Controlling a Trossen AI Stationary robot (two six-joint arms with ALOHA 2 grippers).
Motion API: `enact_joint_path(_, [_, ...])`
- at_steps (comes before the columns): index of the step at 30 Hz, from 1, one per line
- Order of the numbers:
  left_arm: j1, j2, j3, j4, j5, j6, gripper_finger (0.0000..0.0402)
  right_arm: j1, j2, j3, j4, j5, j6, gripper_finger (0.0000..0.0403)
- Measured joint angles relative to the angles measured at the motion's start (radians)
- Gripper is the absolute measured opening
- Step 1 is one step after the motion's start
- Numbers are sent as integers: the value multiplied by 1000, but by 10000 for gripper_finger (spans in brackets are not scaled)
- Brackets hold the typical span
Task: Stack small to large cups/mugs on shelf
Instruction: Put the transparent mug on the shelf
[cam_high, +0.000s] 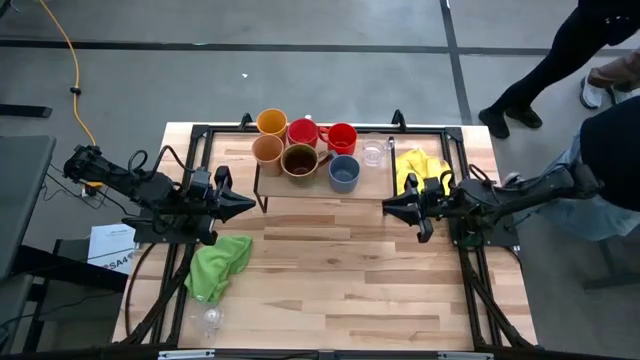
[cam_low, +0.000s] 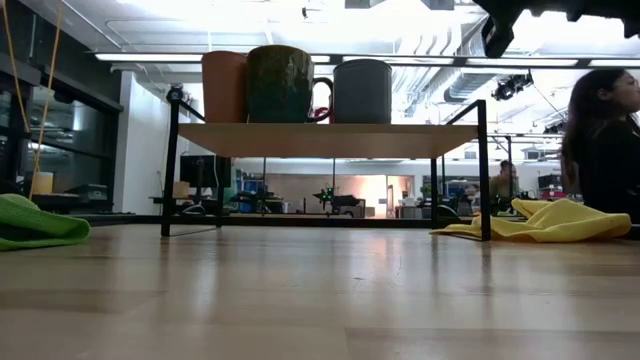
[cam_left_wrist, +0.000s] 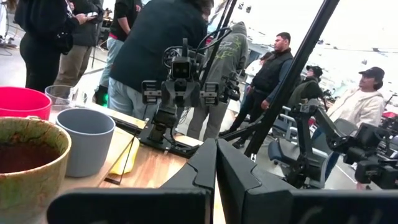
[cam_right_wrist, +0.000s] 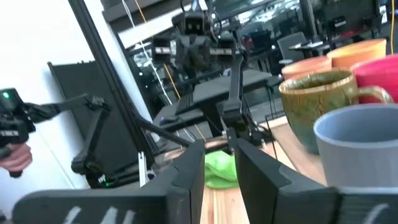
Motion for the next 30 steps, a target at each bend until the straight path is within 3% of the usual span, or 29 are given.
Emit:
enact_joint_path(18, [0,0,0,-62,-52,55,1,0,0,74,-15,39,-155,81])
enact_joint_path(30, [0,0,0,-67,-46,49,1,0,0,74,-30,30,-155,81])
